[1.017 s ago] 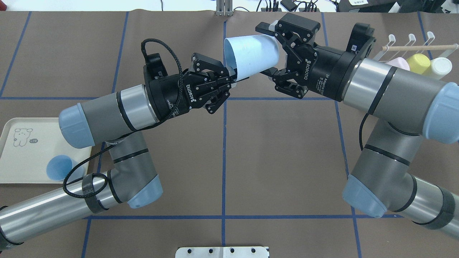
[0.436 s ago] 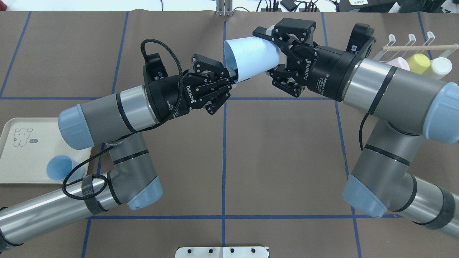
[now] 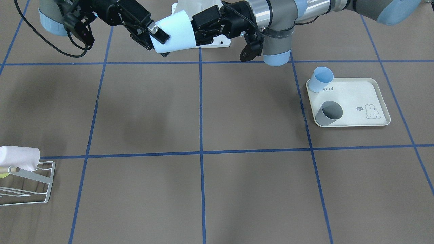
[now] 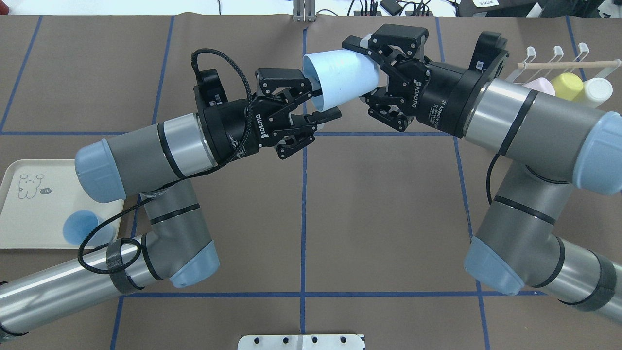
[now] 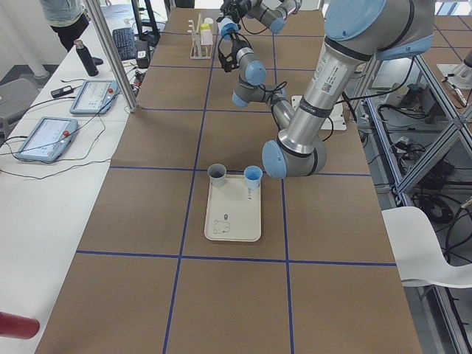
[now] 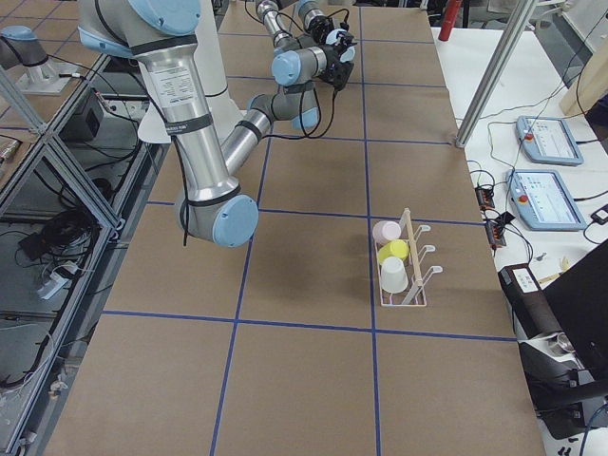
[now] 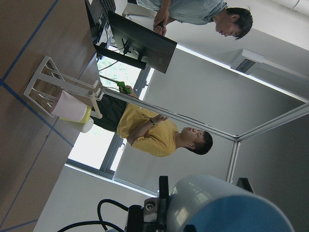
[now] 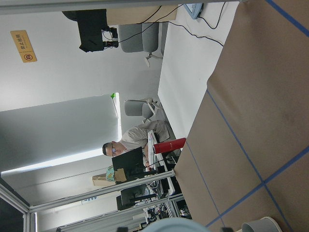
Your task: Transfer IKEA cup to right arm and place on rack
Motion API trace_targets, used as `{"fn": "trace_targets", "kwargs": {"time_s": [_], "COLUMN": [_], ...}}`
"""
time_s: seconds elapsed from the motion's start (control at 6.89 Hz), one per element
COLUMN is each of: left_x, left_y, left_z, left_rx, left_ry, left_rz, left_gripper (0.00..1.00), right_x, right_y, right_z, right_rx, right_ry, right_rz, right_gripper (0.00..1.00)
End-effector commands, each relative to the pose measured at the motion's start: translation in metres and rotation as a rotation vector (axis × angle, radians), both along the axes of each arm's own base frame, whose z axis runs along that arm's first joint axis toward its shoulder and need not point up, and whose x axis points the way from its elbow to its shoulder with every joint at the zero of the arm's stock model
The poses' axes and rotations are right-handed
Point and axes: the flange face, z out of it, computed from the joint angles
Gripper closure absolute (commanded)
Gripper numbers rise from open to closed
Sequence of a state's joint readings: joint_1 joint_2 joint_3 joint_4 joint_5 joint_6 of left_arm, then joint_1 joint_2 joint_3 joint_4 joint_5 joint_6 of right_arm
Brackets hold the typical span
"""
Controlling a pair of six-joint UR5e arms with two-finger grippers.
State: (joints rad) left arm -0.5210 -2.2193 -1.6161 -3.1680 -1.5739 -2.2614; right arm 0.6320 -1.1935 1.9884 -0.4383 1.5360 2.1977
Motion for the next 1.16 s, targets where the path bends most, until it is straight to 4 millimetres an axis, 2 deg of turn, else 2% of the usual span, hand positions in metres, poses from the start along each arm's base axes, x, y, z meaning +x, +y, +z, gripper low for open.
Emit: {"fn": "trace_targets", "kwargs": {"time_s": [0.0,0.15,0.44,0.58,0.87,1.02], "left_x": [-0.004,-0.002,-0.002,-0.003,-0.016,-0.014], "left_y": [-0.004,-0.006,-0.007,-0.008,-0.022,-0.026], "left_z": [0.000,0.005,0.027,0.028,0.031,0.033], "left_rx": [-0.002,0.061,0.096,0.104,0.117,0.150], "left_ry": [-0.029,-0.083,-0.167,-0.173,-0.195,-0.258], "left_rz": [-0.019,-0.086,-0.136,-0.148,-0.200,-0.247], "left_gripper": [0.01,0.01,0.01,0.01,0.01,0.01], "right_x": [0.003,0.006,0.012,0.012,0.021,0.025], "right_y": [-0.002,-0.005,-0.014,-0.024,-0.052,-0.064], "right_z": [0.000,0.004,0.009,0.016,0.055,0.065], "right_rx": [0.001,0.001,-0.009,-0.021,-0.002,0.036], "right_ry": [0.001,0.011,0.031,0.053,0.201,0.336], "right_rz": [0.005,0.017,0.041,0.058,0.132,0.175], "right_gripper": [1.00,1.00,1.00,1.00,1.00,1.00]}}
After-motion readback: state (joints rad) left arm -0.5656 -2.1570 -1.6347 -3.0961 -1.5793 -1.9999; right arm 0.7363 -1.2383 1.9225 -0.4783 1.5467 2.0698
